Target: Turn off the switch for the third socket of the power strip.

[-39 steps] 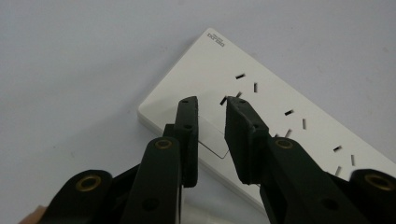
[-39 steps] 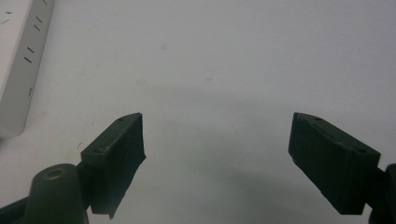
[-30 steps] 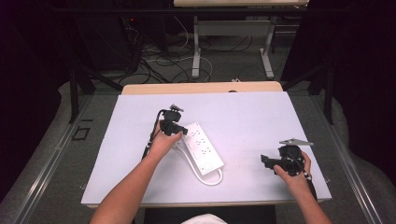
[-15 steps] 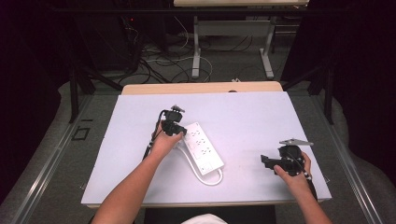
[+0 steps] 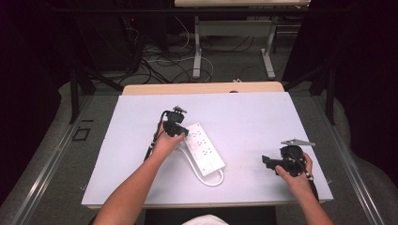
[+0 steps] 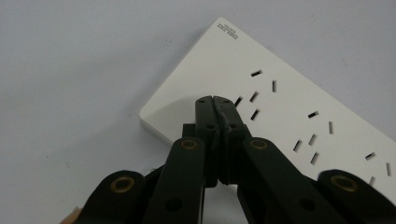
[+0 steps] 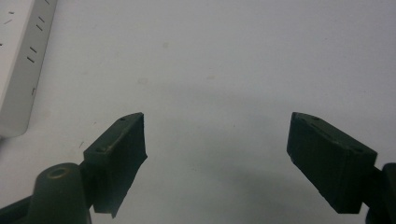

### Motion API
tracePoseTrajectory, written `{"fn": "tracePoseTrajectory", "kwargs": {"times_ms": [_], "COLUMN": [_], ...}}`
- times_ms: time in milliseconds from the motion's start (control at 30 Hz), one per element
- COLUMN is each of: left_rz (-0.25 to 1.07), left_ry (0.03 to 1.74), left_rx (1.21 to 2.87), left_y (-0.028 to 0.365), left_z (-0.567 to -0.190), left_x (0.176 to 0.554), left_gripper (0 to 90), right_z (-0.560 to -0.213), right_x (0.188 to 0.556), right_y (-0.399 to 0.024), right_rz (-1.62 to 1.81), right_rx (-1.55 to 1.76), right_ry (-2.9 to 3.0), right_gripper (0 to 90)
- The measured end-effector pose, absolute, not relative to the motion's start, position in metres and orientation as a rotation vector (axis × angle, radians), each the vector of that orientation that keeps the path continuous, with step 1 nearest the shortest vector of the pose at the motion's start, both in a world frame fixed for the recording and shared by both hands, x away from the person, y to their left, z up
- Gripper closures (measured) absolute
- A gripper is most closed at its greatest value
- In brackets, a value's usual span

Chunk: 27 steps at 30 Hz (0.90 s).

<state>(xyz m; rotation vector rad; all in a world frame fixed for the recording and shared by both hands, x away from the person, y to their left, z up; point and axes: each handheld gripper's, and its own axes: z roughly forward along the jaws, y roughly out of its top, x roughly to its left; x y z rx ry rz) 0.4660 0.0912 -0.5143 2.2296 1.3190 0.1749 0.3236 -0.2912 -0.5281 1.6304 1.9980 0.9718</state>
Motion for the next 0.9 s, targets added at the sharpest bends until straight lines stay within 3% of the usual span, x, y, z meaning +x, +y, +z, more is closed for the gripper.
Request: {"fn": "tracePoseTrajectory", "kwargs": {"times_ms": [900], "left_rz": [0.207], "left_ry": [1.339], "left_rx": [2.249], "left_y": [0.0895], "left_z": [-0.5149], "left_x": [0.4688], "left_gripper": [90.0], "right_z": [-0.5284], "right_x": [0.3253], "right_y": [-0.2923], "right_rz": [0.984], "right_rx": [1.630], "right_ry": [2.000], "right_gripper": [19.1]}}
